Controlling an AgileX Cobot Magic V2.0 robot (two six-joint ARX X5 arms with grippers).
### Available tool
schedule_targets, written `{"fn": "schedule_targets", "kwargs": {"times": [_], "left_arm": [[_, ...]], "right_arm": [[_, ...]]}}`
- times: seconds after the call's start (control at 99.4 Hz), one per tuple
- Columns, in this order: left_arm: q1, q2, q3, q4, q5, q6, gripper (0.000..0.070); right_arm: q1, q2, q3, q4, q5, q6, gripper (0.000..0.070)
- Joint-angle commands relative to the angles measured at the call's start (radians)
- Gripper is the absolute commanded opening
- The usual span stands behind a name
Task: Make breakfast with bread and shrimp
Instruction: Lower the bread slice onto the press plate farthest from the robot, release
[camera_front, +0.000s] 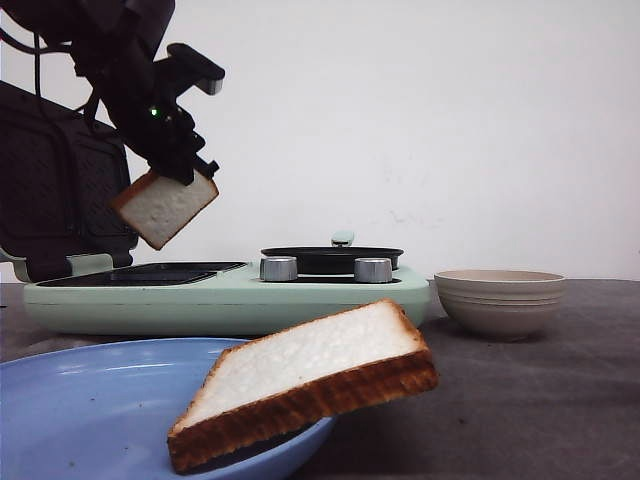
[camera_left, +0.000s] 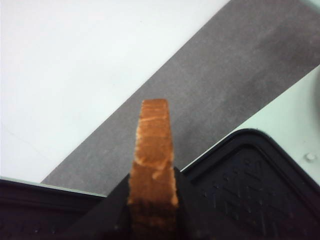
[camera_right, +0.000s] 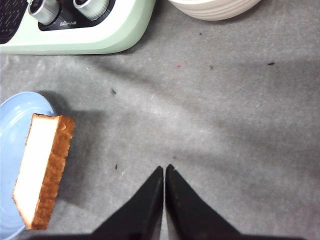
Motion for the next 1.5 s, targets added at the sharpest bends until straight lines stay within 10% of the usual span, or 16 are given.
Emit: {"fn": "schedule_targets", "kwargs": {"times": [0.0,0.906,1.167,1.177,1.489], "left_arm": [[0.005,0.033,0.029,0.034,-0.006,0.022,0.0003],[0.011,0.085,0.029,0.012,0.054,0.011,0.0011],[0.011,0.085,0.029,-0.021,0.066,-0.015,0.0265],[0.011,0.085,0.029,-0.021,0.082,-0.055,0.0375],[0.011,0.085,0.029,-0.056,0.107,-0.121,0.0402]], "right_arm": [[0.001,0.004,0.016,0.007,0.001,-0.012,0.0],[0.001,0.004,0.016,0.007,0.008,-0.013,0.0],[0.001,0.004,0.016,0.007,0.008,-0.013,0.0],[0.001,0.004,0.016,0.007,0.008,-0.013,0.0],[0.001,0.004,0.016,0.007,0.008,-0.013,0.0]]}}
